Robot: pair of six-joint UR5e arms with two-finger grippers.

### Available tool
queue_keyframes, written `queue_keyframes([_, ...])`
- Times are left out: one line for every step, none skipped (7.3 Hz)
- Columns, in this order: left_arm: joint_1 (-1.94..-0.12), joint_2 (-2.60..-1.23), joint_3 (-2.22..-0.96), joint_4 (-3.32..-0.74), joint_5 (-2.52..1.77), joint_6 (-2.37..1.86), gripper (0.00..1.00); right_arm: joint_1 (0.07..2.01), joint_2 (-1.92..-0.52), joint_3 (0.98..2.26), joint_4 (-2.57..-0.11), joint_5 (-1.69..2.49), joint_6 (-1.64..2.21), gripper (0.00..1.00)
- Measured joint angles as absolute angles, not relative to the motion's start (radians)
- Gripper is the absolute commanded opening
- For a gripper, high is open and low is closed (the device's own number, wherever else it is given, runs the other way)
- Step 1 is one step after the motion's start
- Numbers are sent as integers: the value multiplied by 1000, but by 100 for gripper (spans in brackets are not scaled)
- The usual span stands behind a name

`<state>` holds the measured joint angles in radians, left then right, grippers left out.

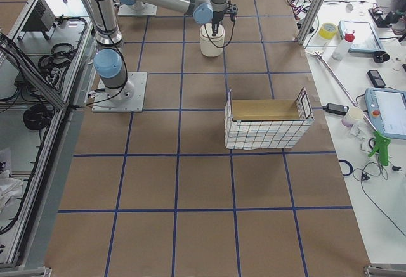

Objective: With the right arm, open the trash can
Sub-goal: 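Press the lid edge with the right gripper to pop it open, then raise the right gripper away from the trash can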

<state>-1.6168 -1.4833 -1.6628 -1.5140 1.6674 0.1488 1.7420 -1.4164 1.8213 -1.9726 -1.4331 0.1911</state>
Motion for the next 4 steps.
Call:
queue_keyframes([-1617,-1483,-1663,-1514,1667,149,100,1745,-1435,1817,-1971,-1434,193,76])
queue_keyframes([-1617,-1483,-1663,-1514,1667,149,100,1746,-1451,1803,-1967,-1439,194,83])
queue_keyframes([-1617,-1483,-1663,-1514,1667,149,100,1742,-1462,1772,-1944,-1449,194,92])
queue_keyframes([-1617,-1483,-1663,-1514,1667,149,100,1734,-1473,1735,-1905,-1468,193,98])
